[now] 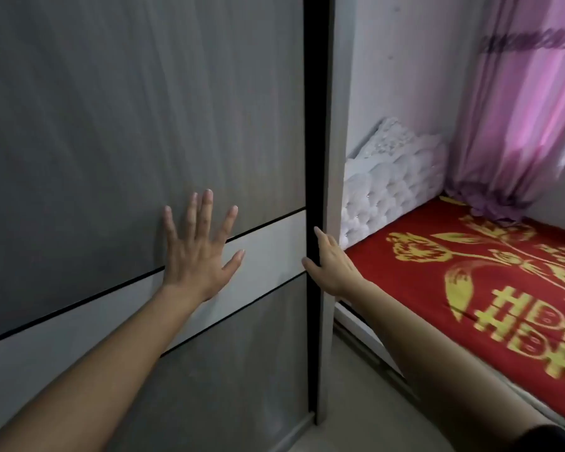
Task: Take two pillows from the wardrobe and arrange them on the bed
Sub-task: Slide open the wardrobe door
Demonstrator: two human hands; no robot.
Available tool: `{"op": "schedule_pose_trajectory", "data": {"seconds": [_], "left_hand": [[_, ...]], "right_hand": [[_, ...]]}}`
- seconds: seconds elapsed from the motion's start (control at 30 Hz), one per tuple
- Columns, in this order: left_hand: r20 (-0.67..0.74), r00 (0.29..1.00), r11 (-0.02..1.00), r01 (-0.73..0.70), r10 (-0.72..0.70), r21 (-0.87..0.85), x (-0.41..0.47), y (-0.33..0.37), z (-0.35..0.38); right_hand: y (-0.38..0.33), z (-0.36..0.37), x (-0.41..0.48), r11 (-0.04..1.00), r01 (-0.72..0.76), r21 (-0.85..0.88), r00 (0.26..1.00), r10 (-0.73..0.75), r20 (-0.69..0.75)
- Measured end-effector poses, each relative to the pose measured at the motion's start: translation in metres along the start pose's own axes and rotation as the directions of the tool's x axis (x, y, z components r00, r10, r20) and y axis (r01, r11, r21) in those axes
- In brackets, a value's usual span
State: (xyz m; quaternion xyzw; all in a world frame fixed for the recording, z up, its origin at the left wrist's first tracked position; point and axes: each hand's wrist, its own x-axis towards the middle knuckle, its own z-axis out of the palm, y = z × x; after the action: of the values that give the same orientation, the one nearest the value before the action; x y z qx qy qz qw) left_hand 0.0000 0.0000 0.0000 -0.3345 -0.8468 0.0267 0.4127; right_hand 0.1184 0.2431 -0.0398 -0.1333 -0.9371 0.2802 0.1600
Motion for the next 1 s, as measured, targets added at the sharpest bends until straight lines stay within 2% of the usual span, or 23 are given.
{"op": "schedule_pose_trajectory", "data": {"seconds": [0.07,0.17,0.3,0.4,0.47,0.53,0.77,1.0], "left_hand": [[-0.001,0.999,0.998,0.048,-0.048,0.040,0.010,0.003,0.017],[-0.039,0.999,0.984,0.028,-0.021,0.178,0.003,-0.006,0.043],[-0.078,0.997,0.971,-0.008,0.027,0.237,0.003,-0.014,0.055],[-0.096,0.994,0.970,-0.022,0.046,0.241,-0.001,-0.015,0.056],[-0.082,0.995,0.967,-0.030,0.052,0.252,-0.002,-0.020,0.054],[-0.071,0.996,0.969,-0.040,0.059,0.244,-0.005,-0.022,0.052],[-0.052,0.997,0.959,-0.035,0.052,0.280,-0.018,-0.034,0.042],[-0.051,0.999,0.962,-0.001,0.016,0.274,-0.066,-0.084,0.021]], "right_hand": [[0.008,0.009,0.032,0.996,-0.035,0.087,0.999,0.035,-0.004],[0.010,0.036,0.067,0.951,-0.125,0.282,0.990,0.139,-0.029],[-0.002,0.075,0.078,0.891,-0.132,0.435,0.960,0.224,-0.168],[-0.009,0.082,0.091,0.801,-0.170,0.575,0.898,0.365,-0.243],[-0.004,0.074,0.102,0.735,-0.239,0.635,0.870,0.452,-0.196],[0.002,0.067,0.107,0.720,-0.297,0.627,0.879,0.462,-0.115],[-0.004,0.066,0.098,0.752,-0.333,0.568,0.895,0.442,-0.060],[-0.051,0.097,0.060,0.784,-0.275,0.557,0.935,0.353,-0.036]]}}
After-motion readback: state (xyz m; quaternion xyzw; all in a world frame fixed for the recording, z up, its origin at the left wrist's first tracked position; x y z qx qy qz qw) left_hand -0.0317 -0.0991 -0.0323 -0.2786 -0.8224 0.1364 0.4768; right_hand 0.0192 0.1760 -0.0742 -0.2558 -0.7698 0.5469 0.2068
